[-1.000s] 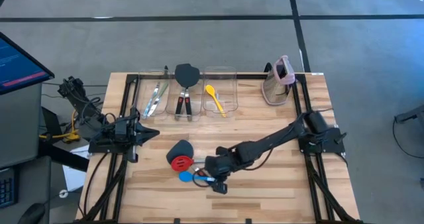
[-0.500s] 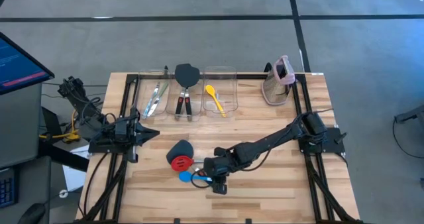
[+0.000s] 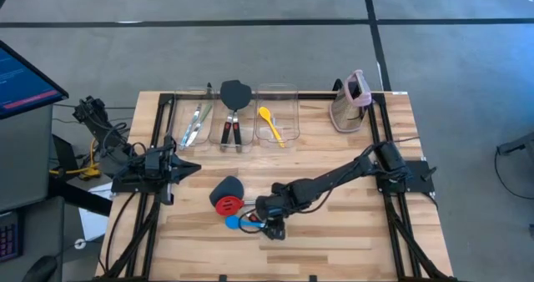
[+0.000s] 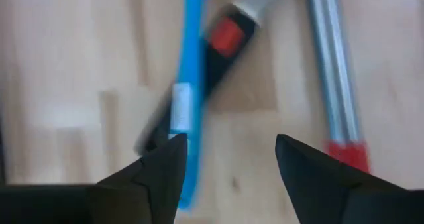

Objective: Pick & Place Kitchen Items
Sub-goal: Put the blue spoon into the right transparent bin

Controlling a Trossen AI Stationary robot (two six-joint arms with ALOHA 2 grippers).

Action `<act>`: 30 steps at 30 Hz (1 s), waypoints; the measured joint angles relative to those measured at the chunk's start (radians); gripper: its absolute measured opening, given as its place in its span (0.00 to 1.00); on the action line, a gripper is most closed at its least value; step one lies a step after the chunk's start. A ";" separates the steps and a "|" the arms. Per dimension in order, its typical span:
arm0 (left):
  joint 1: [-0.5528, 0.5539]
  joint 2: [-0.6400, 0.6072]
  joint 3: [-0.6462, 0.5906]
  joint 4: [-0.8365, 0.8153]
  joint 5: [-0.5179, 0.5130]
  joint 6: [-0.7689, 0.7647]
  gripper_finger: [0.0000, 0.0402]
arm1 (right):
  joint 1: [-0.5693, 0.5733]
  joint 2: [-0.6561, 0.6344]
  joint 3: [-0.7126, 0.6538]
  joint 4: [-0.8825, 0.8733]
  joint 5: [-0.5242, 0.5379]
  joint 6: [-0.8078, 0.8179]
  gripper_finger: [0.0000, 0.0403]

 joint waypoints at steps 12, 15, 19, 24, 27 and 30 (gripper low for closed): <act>0.000 0.000 0.000 -0.002 -0.004 0.001 0.00 | -0.002 0.044 0.004 0.023 -0.068 0.001 0.47; 0.000 0.000 0.000 -0.003 -0.003 0.002 0.00 | 0.003 0.044 0.004 0.025 -0.093 0.001 0.46; 0.000 0.000 0.000 -0.003 -0.003 0.002 0.00 | 0.008 0.044 0.006 0.026 -0.127 0.008 0.44; 0.000 0.000 0.000 -0.003 -0.003 0.002 0.00 | 0.015 0.043 0.008 0.028 -0.135 0.004 0.44; 0.000 0.000 0.000 -0.003 -0.003 0.002 0.00 | 0.014 0.044 0.008 0.028 -0.132 -0.003 0.43; 0.000 0.000 0.000 -0.003 -0.002 0.002 0.00 | 0.013 0.044 0.008 0.027 -0.115 -0.024 0.43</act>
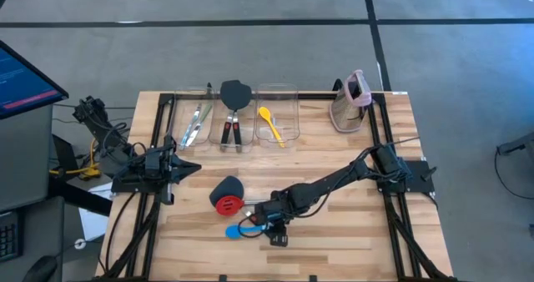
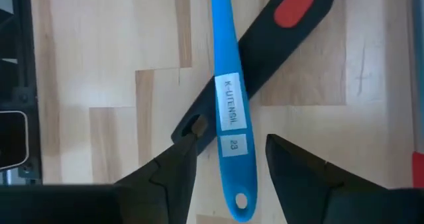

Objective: Pick & Place Kitchen Items
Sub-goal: Put the blue spoon into the right transparent bin

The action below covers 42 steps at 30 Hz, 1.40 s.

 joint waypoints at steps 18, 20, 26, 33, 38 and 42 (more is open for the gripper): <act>0.000 0.000 0.000 0.000 0.003 0.000 0.00 | -0.020 0.002 -0.046 0.036 0.008 -0.026 0.40; 0.000 0.000 0.000 0.000 0.003 0.000 0.00 | -0.020 0.002 -0.046 0.059 0.006 -0.026 0.37; 0.000 0.000 0.000 0.000 0.001 0.000 0.00 | -0.020 0.002 -0.046 0.074 0.002 -0.029 0.23; 0.000 0.000 0.000 0.000 -0.002 0.000 0.00 | -0.020 0.002 -0.046 0.074 -0.013 -0.028 0.15; 0.000 0.000 0.000 0.000 -0.002 0.000 0.00 | -0.020 -0.008 -0.046 0.064 -0.013 -0.028 0.14; 0.000 0.000 0.000 0.000 -0.001 0.000 0.00 | -0.027 -0.057 -0.046 0.035 -0.001 -0.038 0.13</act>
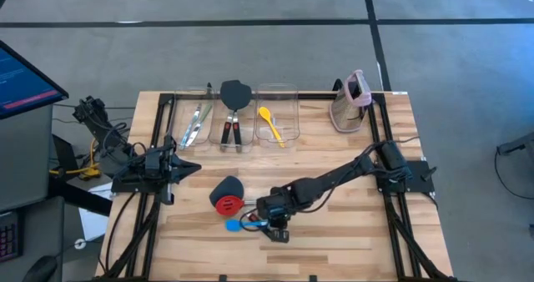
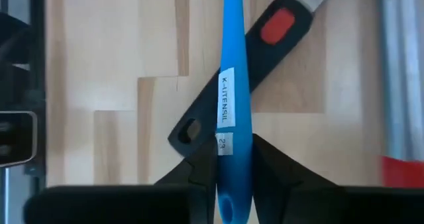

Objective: Pick & Place Kitchen Items
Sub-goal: Put the blue spoon into the right transparent bin

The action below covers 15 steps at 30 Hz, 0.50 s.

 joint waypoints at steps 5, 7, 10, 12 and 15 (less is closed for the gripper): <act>0.000 0.000 0.000 0.000 0.000 0.000 0.00 | -0.029 -0.104 0.000 -0.045 0.012 -0.022 0.11; 0.000 0.000 0.000 0.000 0.000 0.000 0.00 | -0.039 -0.157 0.000 -0.055 0.037 -0.031 0.11; 0.000 0.000 0.000 0.000 0.001 0.000 0.00 | -0.051 -0.234 0.000 -0.072 0.080 -0.032 0.11; 0.000 0.000 0.000 0.000 0.001 0.000 0.00 | -0.060 -0.283 0.000 -0.082 0.096 -0.030 0.11; 0.000 0.000 0.000 0.000 0.002 0.000 0.00 | -0.065 -0.364 0.000 -0.121 0.150 0.003 0.11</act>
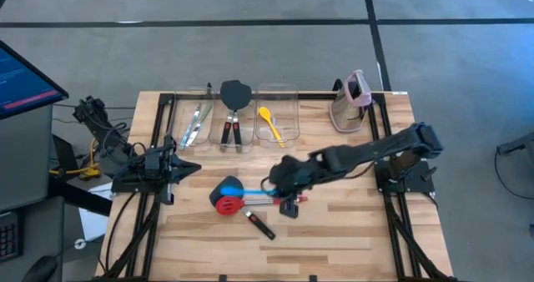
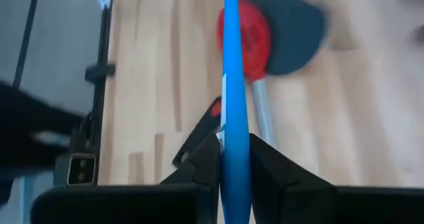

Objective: Pick & Place Kitchen Items
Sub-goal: Put the blue spoon into the right transparent bin

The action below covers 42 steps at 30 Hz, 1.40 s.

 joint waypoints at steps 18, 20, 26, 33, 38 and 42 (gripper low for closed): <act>0.000 0.000 0.000 0.000 0.002 0.000 0.00 | 0.004 -0.201 0.000 -0.074 0.771 0.351 0.11; 0.000 0.000 0.000 0.000 -0.002 0.000 0.00 | -0.008 -0.184 0.002 -0.068 0.838 0.391 0.11; 0.000 0.000 0.000 -0.001 -0.002 0.001 0.00 | -0.086 -0.149 0.001 -0.111 0.867 0.449 0.11; 0.000 0.000 0.000 0.000 -0.002 0.001 0.00 | -0.184 -0.088 0.001 -0.125 0.730 0.455 0.11; 0.000 0.000 0.000 0.000 -0.002 0.000 0.00 | -0.226 -0.076 0.000 -0.115 0.671 0.431 0.11; 0.000 0.000 0.000 0.001 -0.001 0.000 0.00 | -0.247 -0.077 -0.001 -0.112 0.668 0.429 0.11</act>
